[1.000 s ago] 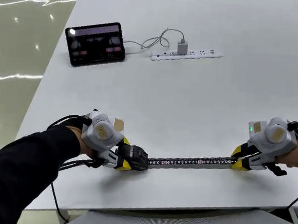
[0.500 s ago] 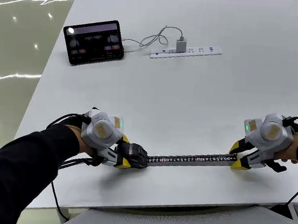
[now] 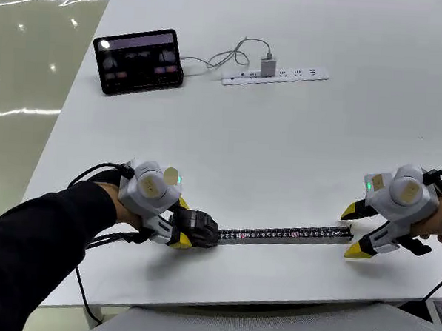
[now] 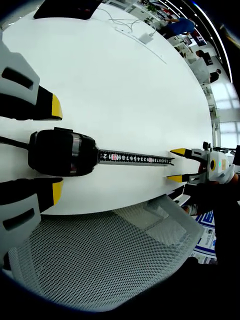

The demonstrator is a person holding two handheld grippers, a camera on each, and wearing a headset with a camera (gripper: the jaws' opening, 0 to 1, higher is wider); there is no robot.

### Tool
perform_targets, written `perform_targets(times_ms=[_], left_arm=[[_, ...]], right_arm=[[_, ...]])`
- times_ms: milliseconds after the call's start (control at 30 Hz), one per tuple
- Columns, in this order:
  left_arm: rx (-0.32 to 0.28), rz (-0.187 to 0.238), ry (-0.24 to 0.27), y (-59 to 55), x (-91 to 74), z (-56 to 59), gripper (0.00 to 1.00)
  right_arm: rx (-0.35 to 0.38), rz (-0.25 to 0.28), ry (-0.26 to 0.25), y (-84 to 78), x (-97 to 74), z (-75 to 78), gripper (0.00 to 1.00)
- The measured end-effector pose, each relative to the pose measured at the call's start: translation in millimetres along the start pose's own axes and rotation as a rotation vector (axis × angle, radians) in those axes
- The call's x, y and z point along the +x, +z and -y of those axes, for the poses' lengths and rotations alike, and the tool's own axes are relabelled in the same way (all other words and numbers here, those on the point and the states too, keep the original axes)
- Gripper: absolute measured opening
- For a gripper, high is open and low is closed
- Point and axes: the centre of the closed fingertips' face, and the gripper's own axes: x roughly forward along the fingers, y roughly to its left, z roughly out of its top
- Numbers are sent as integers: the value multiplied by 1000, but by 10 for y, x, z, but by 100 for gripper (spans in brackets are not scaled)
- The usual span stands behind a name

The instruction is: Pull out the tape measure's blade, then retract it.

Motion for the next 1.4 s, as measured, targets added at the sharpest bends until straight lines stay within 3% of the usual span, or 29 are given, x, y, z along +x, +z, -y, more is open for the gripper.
perform_targets(times_ms=[100,267,533,567,633,833,933,1000,1100,1133,1233,1300,1333,1400], left_arm=[[-12,11,14,-6,-31,-40,55],[-38,16,21,-27,-71,-67,57],[-111,41,100,-77,-126,-171,86],[-125,50,104,-87,-130,-174,89],[-131,55,112,-106,-140,-166,91],[-279,165,174,-47,-213,-190,100],[-312,180,230,-103,-263,-204,100],[-351,242,257,-65,-310,-201,100],[-427,242,300,-179,-362,-221,100],[-447,253,349,-209,-410,-267,100],[-532,327,391,-235,-517,-322,100],[-542,333,416,-291,-553,-326,100],[-546,348,441,-315,-582,-327,100],[-586,361,444,-369,-590,-274,100]], right_arm=[[0,-3,-8,-20,-20,8,46],[23,5,-25,-48,-60,18,50],[91,54,-78,-51,-125,50,60],[125,65,-91,-50,-138,51,61],[148,76,-111,-53,-156,59,63],[207,169,-219,-1,-255,106,77],[270,221,-252,14,-309,99,86],[335,277,-277,67,-379,104,89],[353,313,-323,63,-475,127,93],[374,325,-330,40,-499,120,93],[420,348,-332,-28,-522,46,94],[428,334,-350,-107,-531,12,96],[440,349,-365,-134,-553,-2,96],[449,372,-397,-158,-608,-27,99]])
